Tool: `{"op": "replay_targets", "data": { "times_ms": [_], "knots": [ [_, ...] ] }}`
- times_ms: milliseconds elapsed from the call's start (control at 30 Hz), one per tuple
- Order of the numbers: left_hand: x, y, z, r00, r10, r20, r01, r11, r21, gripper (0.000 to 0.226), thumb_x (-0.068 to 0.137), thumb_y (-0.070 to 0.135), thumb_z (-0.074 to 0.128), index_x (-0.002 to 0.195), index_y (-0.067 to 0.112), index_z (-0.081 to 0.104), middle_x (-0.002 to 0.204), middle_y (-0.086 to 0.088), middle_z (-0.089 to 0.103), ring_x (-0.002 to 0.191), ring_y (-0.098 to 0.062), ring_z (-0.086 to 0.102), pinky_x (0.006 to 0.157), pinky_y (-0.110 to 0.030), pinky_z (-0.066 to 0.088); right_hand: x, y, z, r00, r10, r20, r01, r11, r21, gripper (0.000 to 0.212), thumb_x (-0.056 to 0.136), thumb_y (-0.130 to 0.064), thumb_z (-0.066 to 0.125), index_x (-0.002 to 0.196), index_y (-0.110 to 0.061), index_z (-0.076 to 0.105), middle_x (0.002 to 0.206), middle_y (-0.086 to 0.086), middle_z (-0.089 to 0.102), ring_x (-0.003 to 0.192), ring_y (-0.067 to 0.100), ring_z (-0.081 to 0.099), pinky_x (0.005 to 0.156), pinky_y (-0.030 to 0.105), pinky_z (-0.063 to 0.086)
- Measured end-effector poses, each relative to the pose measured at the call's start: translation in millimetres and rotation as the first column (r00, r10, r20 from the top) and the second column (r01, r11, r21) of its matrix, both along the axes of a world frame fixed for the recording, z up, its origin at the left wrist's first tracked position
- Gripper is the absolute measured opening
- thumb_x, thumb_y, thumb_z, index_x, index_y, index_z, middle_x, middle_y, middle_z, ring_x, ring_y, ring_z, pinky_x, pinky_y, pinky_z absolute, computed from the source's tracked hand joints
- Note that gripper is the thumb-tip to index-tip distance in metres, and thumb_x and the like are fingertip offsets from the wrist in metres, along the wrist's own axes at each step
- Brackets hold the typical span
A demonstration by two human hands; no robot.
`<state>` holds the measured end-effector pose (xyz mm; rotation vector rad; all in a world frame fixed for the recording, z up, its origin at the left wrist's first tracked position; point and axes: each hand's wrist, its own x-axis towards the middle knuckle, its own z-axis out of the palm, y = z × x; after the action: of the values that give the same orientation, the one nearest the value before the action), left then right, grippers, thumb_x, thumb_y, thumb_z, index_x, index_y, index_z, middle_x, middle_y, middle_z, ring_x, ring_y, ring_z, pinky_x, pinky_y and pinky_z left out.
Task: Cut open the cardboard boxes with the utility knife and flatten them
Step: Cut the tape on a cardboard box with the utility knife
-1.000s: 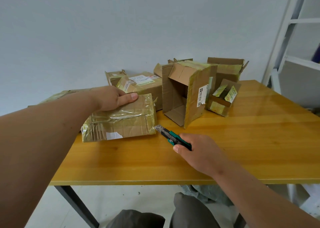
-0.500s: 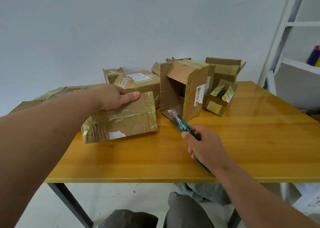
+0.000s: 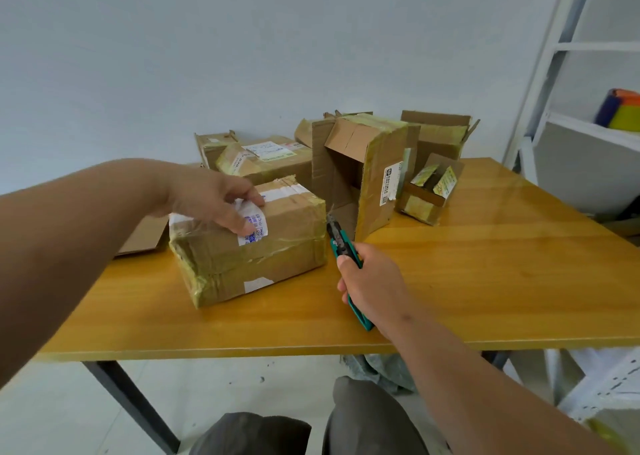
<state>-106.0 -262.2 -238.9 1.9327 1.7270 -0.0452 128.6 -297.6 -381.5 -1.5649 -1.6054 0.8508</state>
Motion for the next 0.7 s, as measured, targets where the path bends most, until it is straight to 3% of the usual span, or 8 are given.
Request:
{"op": "replay_targets", "data": {
  "times_ms": [67,100,167,233,433,600,700],
  "knots": [
    [-7.8,-10.9,-9.1,0.999,0.008,0.037,-0.009,0.999,0.031,0.092,0.032,0.088,0.065,0.120,0.063,0.049,0.126,0.014,0.051,0.099,-0.012,0.061,0.073,-0.023,0.050,-0.8,-2.2,2.7,0.999,-0.001,-0.051,0.000,1.000,-0.018,0.044,0.104,-0.032,0.045,0.147,-0.022,0.040,0.110,0.007,0.067,0.086,0.016,0.066,0.065,0.025,0.055],
    [-9.5,-13.9,-16.9,0.997,0.030,0.066,-0.034,0.997,0.065,0.085,0.043,0.090,0.059,0.123,0.066,0.044,0.135,0.014,0.045,0.107,-0.013,0.056,0.078,-0.024,0.047,-0.5,-3.2,3.8,0.997,0.001,-0.073,-0.003,1.000,-0.023,0.046,0.104,-0.031,0.046,0.149,-0.024,0.038,0.109,0.007,0.067,0.080,0.013,0.065,0.060,0.023,0.052],
    [-6.4,-17.9,-31.0,0.992,0.070,0.103,-0.085,0.986,0.146,0.063,0.074,0.081,0.049,0.133,0.063,0.037,0.153,0.016,0.029,0.129,-0.020,0.042,0.091,-0.030,0.038,1.4,-4.5,4.6,0.996,-0.014,-0.090,0.012,1.000,-0.022,0.050,0.104,-0.031,0.046,0.152,-0.030,0.031,0.114,0.007,0.067,0.074,0.011,0.065,0.054,0.020,0.049],
    [-0.4,-18.8,-37.5,0.996,0.071,0.060,-0.082,0.973,0.215,0.054,0.087,0.066,0.041,0.139,0.057,0.032,0.158,0.016,0.021,0.139,-0.022,0.031,0.097,-0.032,0.033,3.6,-5.5,3.8,0.996,-0.028,-0.087,0.027,1.000,-0.004,0.049,0.104,-0.030,0.047,0.151,-0.032,0.032,0.117,0.007,0.067,0.080,0.014,0.067,0.058,0.024,0.053],
    [14.7,-10.9,-38.3,0.995,0.095,-0.005,-0.091,0.961,0.263,0.054,0.094,0.060,0.038,0.146,0.048,0.031,0.160,0.006,0.021,0.143,-0.026,0.026,0.106,-0.035,0.030,3.8,-9.6,11.0,0.988,-0.047,-0.150,0.038,0.997,-0.061,0.046,0.103,-0.025,0.050,0.147,-0.030,0.041,0.105,0.005,0.068,0.065,0.011,0.062,0.055,0.023,0.053],
    [15.4,-0.4,-34.7,0.993,0.118,0.012,-0.117,0.960,0.253,0.055,0.092,0.063,0.038,0.145,0.046,0.035,0.156,-0.001,0.030,0.140,-0.027,0.032,0.099,-0.034,0.031,-6.7,-1.3,13.5,0.969,-0.114,-0.218,0.095,0.991,-0.094,0.048,0.102,-0.022,0.051,0.148,-0.028,0.041,0.114,0.009,0.066,0.066,0.015,0.064,0.070,0.037,0.062],
    [13.9,6.1,-32.5,0.991,0.135,0.013,-0.133,0.950,0.281,0.054,0.094,0.062,0.036,0.145,0.044,0.037,0.155,-0.004,0.033,0.139,-0.028,0.033,0.104,-0.037,0.031,-8.3,2.7,11.9,0.952,-0.168,-0.257,0.144,0.983,-0.110,0.047,0.102,-0.021,0.051,0.148,-0.027,0.042,0.114,0.009,0.066,0.067,0.016,0.063,0.072,0.039,0.062]
  ]
}}
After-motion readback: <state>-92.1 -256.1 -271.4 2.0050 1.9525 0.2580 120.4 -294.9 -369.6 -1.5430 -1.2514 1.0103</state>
